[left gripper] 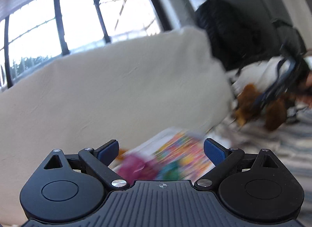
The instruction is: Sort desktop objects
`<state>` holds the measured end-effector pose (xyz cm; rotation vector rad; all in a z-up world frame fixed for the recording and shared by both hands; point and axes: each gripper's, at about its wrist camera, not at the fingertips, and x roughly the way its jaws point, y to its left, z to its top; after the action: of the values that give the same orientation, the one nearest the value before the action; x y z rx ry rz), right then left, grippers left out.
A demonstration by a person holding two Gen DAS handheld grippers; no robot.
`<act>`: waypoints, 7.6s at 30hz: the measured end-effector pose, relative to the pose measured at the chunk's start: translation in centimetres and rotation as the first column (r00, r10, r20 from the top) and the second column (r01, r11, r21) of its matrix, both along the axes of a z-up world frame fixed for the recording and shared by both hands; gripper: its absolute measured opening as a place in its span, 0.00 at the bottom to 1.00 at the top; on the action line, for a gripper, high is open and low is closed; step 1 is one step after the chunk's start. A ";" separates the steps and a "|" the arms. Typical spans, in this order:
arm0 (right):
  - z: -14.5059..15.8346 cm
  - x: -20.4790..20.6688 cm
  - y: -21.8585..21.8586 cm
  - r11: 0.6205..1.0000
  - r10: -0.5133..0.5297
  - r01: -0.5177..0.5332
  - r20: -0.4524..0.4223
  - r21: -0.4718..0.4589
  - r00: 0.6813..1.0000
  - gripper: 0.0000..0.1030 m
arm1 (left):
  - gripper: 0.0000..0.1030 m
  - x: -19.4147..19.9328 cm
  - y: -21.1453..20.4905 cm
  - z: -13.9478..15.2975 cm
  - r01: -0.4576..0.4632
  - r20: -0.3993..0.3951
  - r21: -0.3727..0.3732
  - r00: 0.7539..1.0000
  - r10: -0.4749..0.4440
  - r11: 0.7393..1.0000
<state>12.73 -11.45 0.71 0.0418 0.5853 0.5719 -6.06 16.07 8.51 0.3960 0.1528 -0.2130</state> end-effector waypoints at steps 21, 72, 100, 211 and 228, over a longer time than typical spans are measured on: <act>-6.8 6.4 -5.8 0.951 -0.085 0.173 -0.321 0.256 0.943 0.76 | 0.97 13.1 -20.2 -12.6 -0.162 -0.192 0.052 0.967 0.169 0.985; -10.7 10.6 -2.7 0.921 -0.078 0.190 -0.316 0.339 0.945 0.04 | 0.50 16.0 -18.2 -17.4 -0.125 -0.416 -0.026 0.903 0.103 0.992; -13.4 6.9 0.0 0.992 -0.057 0.094 -0.369 0.082 0.928 0.09 | 0.45 10.3 -15.3 -16.7 -0.092 -0.533 -0.104 0.846 0.022 0.990; 0.9 3.6 26.7 0.971 0.220 -0.226 0.077 0.080 0.972 0.31 | 0.67 9.8 12.5 -1.1 -0.203 -0.197 0.176 0.951 0.237 0.963; 1.0 0.7 10.9 0.988 -0.054 0.050 0.022 0.147 0.998 0.47 | 0.68 0.4 5.0 0.4 -0.090 -0.111 -0.044 0.990 0.084 0.995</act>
<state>13.43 -0.59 1.72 0.1872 0.5145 0.5629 -5.69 21.04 8.92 0.3280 0.2709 -0.1520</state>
